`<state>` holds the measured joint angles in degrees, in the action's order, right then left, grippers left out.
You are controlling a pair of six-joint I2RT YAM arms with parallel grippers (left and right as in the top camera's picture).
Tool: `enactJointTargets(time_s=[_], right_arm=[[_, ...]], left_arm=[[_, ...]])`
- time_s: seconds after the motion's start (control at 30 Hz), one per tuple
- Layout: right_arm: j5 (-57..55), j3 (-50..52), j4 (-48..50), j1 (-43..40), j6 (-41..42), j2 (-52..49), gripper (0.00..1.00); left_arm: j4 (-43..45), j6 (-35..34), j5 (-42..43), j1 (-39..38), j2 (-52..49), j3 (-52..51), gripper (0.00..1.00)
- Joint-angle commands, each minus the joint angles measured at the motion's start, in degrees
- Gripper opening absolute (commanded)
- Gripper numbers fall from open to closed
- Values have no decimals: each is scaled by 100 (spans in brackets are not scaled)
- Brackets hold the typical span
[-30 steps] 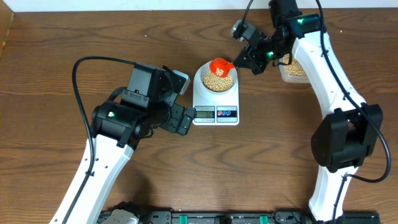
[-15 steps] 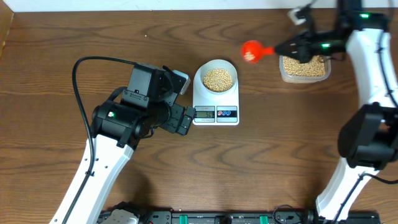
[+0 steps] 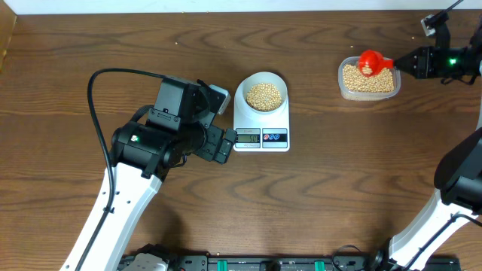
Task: Scoop item into bowl and weigh 50g on scale
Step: 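Carry the red scoop right over the soybean tub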
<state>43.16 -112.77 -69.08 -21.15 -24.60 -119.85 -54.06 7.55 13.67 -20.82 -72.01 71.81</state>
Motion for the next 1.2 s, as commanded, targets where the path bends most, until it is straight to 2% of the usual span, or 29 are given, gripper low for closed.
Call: enactJointTargets(time_s=[0.0,0.17,0.63,1.17], right_arm=[[-1040,-81,160,74,699,380,1],[-1882,-81,245,326,748,597,1],[-4927,-81,555,1698,789,619,1],[-4972,-81,496,1869,822,621,1]], left_arm=[[-33,57,68,24,-33,-7,95],[-33,57,68,24,-33,-7,95],[-33,57,68,24,-33,-7,95],[-33,57,68,24,-33,-7,95]])
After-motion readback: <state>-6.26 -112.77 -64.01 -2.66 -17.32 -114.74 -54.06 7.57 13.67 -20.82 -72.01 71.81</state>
